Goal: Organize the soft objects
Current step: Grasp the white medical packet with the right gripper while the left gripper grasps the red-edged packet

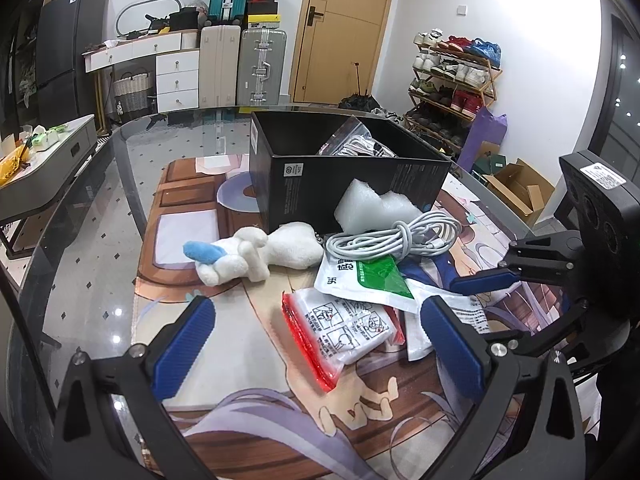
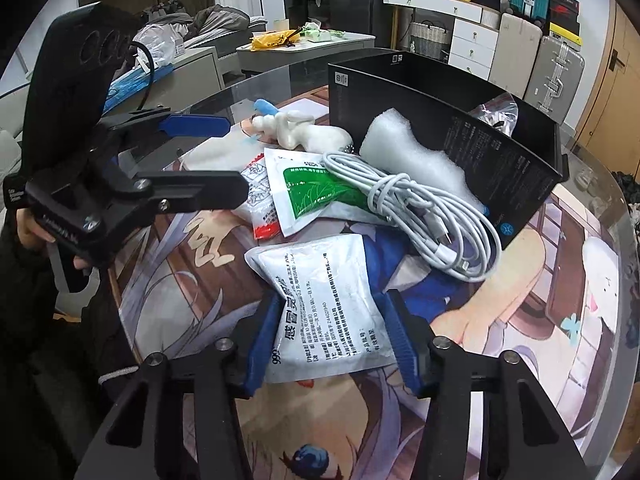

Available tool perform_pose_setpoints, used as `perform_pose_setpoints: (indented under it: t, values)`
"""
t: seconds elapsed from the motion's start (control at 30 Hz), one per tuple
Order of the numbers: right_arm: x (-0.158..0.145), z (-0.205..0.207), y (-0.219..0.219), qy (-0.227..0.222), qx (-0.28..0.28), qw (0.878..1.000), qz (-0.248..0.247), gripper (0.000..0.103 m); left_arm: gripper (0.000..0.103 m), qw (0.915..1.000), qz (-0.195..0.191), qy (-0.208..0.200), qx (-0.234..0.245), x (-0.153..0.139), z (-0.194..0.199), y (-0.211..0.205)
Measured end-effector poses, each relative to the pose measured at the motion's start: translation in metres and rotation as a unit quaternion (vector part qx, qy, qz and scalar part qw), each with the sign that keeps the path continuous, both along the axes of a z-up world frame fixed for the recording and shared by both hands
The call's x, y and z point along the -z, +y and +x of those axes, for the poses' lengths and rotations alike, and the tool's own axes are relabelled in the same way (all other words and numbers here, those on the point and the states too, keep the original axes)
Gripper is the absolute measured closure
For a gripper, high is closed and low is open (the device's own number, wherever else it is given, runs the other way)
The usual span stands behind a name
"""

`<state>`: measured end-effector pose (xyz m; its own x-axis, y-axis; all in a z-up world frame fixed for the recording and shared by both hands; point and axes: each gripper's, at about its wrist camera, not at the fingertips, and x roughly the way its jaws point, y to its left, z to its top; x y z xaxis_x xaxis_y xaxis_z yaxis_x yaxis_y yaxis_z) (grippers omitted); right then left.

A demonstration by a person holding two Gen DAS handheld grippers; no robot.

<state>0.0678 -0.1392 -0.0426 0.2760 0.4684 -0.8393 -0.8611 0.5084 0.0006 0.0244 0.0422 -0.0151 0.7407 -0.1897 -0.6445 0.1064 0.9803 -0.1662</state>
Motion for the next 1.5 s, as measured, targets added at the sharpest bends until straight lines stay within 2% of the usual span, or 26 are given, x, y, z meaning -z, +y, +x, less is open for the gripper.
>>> perform_pose_setpoints:
  t: [0.43, 0.5, 0.7, 0.93, 1.0, 1.03, 1.1, 1.13, 1.3, 1.5]
  values:
    - [-0.006, -0.017, -0.028, -0.002, 0.007, 1.0, 0.02, 0.06, 0.0, 0.9998, 0.012, 0.012, 0.007, 0.006, 0.001, -0.004]
    - [-0.012, -0.017, -0.034, -0.005, 0.012, 1.0, 0.028, 0.066, 0.0, 0.9995, 0.021, 0.021, 0.012, 0.007, 0.004, -0.008]
    - [-0.014, -0.017, -0.044, -0.008, 0.018, 0.999, 0.026, 0.068, 0.0, 0.9962, 0.059, 0.059, 0.028, 0.013, 0.012, -0.023]
    - [-0.016, -0.014, -0.041, -0.008, 0.02, 0.999, 0.027, 0.068, 0.002, 0.9939, 0.064, 0.085, 0.028, 0.017, 0.02, -0.023]
    - [-0.016, -0.012, -0.041, -0.008, 0.021, 0.999, 0.028, 0.068, 0.015, 0.9933, 0.066, 0.091, 0.028, 0.018, 0.022, -0.023]
    - [-0.016, -0.012, -0.041, -0.007, 0.021, 0.999, 0.028, 0.068, 0.016, 0.993, 0.069, 0.091, 0.028, 0.019, 0.023, -0.023]
    - [-0.016, -0.012, -0.041, -0.007, 0.021, 0.999, 0.029, 0.068, 0.034, 0.9932, 0.075, 0.083, 0.032, 0.017, 0.02, -0.024]
    - [-0.016, -0.012, -0.04, -0.006, 0.02, 0.999, 0.029, 0.068, 0.04, 0.9932, 0.079, 0.08, 0.033, 0.016, 0.019, -0.025]
    - [-0.015, -0.013, -0.04, -0.006, 0.016, 0.999, 0.028, 0.068, 0.05, 0.9942, 0.071, 0.073, 0.036, 0.013, 0.015, -0.022]
    - [-0.016, -0.013, -0.042, -0.006, 0.017, 0.999, 0.033, 0.068, 0.052, 0.9946, 0.077, 0.061, 0.034, 0.007, 0.01, -0.025]
